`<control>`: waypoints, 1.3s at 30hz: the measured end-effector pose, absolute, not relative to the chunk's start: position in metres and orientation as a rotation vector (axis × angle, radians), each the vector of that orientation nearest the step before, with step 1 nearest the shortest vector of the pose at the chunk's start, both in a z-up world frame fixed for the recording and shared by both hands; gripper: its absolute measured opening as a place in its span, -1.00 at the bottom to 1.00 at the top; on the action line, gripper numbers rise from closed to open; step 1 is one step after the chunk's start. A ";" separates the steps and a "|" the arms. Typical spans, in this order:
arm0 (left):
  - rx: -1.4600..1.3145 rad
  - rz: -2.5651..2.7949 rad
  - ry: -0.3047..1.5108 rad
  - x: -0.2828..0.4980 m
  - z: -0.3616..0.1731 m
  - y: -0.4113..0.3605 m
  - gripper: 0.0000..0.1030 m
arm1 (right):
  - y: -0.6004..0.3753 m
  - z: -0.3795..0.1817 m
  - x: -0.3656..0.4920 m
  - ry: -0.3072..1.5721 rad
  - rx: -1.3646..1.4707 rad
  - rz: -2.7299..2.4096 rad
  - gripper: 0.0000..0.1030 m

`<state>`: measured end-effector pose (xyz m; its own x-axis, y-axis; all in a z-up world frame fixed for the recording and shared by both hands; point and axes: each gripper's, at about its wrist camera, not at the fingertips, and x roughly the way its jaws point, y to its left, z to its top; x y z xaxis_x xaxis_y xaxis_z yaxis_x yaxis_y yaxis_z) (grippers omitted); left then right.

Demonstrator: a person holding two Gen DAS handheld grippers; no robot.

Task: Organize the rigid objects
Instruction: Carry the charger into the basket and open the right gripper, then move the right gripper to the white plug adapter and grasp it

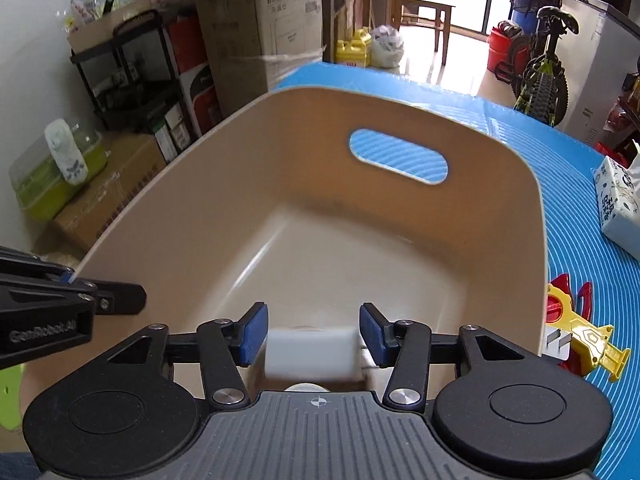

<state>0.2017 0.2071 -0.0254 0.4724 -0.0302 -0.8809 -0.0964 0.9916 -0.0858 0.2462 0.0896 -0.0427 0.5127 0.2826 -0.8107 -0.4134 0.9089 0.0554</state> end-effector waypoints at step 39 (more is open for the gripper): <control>-0.128 0.040 1.079 0.202 -0.025 0.208 -0.89 | -0.072 -0.051 0.236 0.862 -0.221 0.314 0.69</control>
